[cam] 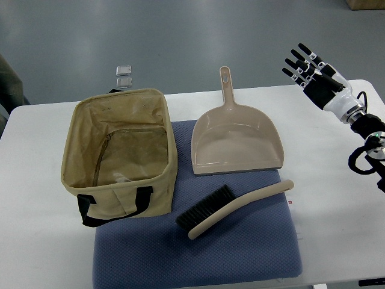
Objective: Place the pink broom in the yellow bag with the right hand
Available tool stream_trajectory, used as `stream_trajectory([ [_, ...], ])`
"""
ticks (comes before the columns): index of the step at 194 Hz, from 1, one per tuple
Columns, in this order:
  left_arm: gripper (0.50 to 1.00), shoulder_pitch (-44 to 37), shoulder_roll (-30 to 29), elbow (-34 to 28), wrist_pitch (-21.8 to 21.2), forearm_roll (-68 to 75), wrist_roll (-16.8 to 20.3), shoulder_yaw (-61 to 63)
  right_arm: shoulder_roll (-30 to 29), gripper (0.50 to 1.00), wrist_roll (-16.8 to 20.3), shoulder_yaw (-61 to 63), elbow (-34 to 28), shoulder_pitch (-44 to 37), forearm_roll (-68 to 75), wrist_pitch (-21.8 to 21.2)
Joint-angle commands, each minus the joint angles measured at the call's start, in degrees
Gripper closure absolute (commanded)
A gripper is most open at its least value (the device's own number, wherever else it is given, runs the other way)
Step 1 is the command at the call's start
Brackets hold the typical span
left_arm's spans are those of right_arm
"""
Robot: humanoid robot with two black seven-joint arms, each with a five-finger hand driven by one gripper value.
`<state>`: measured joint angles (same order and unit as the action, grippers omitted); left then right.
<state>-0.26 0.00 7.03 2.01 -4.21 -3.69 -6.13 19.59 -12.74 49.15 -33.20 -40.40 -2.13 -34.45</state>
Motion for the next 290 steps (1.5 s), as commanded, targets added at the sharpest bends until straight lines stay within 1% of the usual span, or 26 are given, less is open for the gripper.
stream_trajectory([
  [1, 0.500, 0.0, 0.0, -0.1, 0.0, 0.0, 0.0, 0.0, 0.0, 0.572, 0.0, 0.1, 0.0, 0.1, 0.0, -0.1],
  [83, 0.500, 0.0, 0.0, 0.0, 0.0, 0.0, 0.0, 0.1, -0.4, 0.572, 0.1, -0.6, 0.0, 0.6, -0.1, -0.1],
  [140, 0.500, 0.0, 0.0, 0.0, 0.0, 0.0, 0.0, 0.0, 0.3, 0.572, 0.1, -0.7, 0.0, 0.3, -0.2, -0.6],
  [180, 0.500, 0.0, 0.0, 0.0, 0.0, 0.0, 0.0, 0.0, 0.8, 0.572, 0.0, -0.9, -0.3, 0.2, -5.6, -0.6],
  [199, 0.500, 0.0, 0.0, 0.0, 0.0, 0.0, 0.0, 0.0, 1.9, 0.572, -0.1, -1.5, -1.3, -0.1, -8.6, -0.6],
  [218, 0.500, 0.0, 0.0, 0.0, 0.0, 0.0, 0.0, 0.1, 4.2, 0.574, -1.0, -4.8, -3.8, -0.7, -12.1, -0.6],
  [231, 0.500, 0.0, 0.0, 0.0, 0.0, 0.0, 0.0, 0.0, 6.4, 0.574, -3.2, -7.5, -7.0, -1.6, -14.8, -0.6],
  [237, 0.500, 0.0, 0.0, 0.0, 0.0, 0.0, 0.0, 0.0, 7.0, 0.574, -3.6, -8.5, -8.0, -1.9, -15.8, -0.6],
  [254, 0.500, 0.0, 0.0, 0.0, 0.0, 0.0, 0.0, 0.1, 9.2, 0.576, -5.3, -11.7, -13.5, -2.9, -21.0, -0.6],
  [269, 0.500, 0.0, 0.0, 0.0, 0.0, 0.0, 0.0, 0.0, 10.7, 0.576, -6.5, -12.8, -17.1, -3.0, -24.5, -0.6],
  [290, 0.500, 0.0, 0.0, 0.0, 0.0, 0.0, 0.0, 0.1, 12.9, 0.576, -9.3, -14.2, -22.4, -3.2, -33.3, -0.6],
])
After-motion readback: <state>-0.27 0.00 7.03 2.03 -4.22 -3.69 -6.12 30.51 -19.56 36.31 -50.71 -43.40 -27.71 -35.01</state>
